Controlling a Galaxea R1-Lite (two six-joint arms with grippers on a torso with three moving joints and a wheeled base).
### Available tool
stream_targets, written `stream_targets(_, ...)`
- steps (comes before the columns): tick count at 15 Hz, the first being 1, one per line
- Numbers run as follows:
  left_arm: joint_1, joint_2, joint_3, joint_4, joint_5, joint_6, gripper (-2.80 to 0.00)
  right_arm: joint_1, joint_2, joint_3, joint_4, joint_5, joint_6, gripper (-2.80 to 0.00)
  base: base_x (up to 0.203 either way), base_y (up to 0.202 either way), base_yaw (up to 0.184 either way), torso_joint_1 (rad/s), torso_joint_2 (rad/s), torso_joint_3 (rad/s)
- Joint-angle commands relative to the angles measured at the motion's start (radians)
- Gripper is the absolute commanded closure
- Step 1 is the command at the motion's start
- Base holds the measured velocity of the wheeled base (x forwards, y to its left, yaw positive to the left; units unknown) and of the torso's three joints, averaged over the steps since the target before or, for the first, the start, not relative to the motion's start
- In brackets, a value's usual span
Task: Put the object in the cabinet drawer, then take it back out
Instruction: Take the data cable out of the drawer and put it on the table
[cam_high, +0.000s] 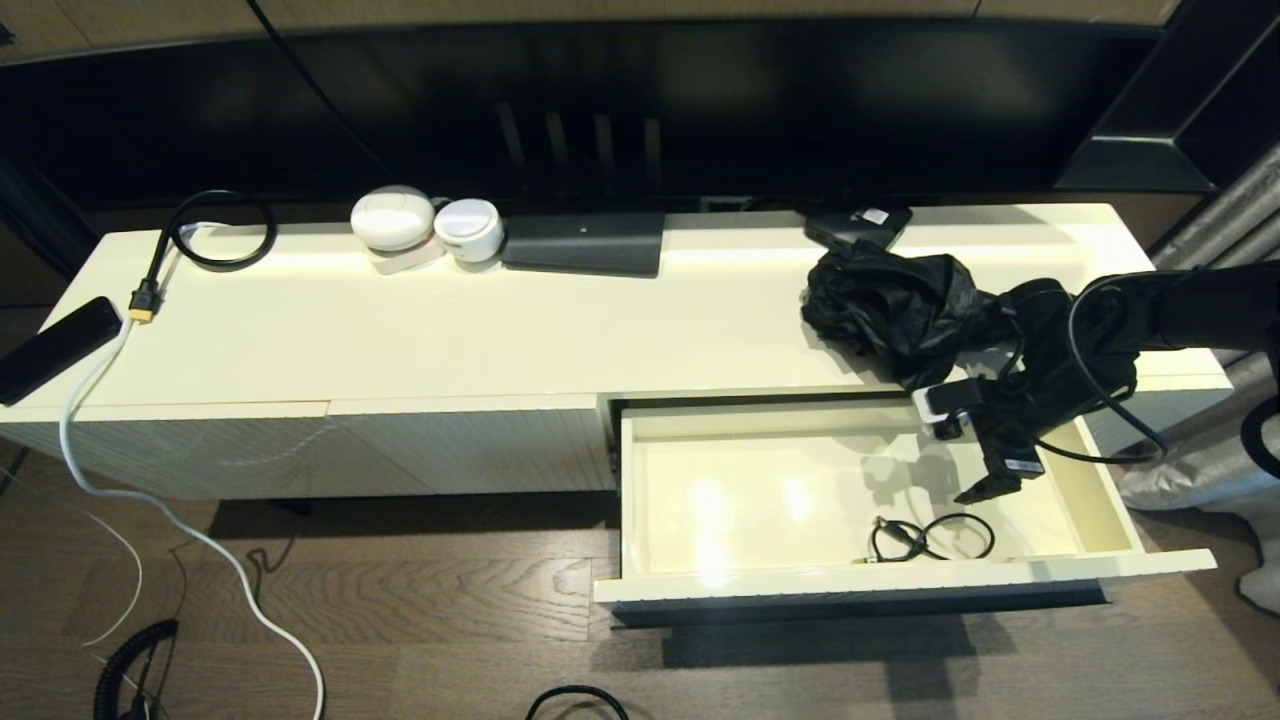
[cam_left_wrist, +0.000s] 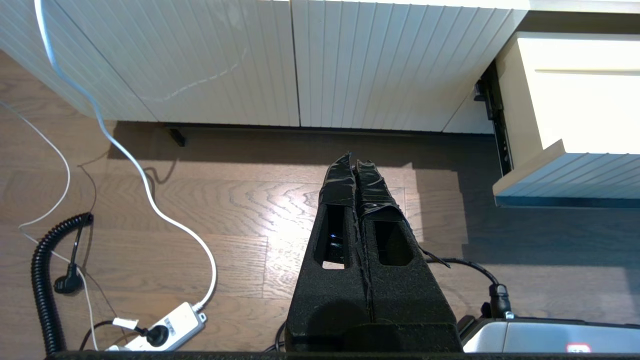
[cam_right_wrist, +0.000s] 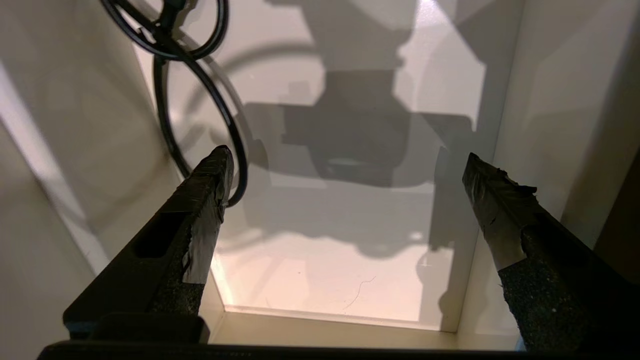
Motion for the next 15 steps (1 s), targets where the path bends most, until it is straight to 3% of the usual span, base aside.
stream_targets(1, 0.0, 0.0, 0.001, 0.0, 0.0, -0.001, 0.0, 0.0, -0.046, 0.003, 0.043, 0.004, -0.019, -2.8, 0.0, 0.0, 0.0, 0.0, 0.0, 0.0)
stream_targets(15, 0.0, 0.0, 0.001, -0.001, 0.0, -0.001, 0.0, -0.018, -0.152, 0.029, 0.091, 0.01, -0.05, -2.8, 0.0, 0.0, 0.0, -0.003, 0.0, 0.003)
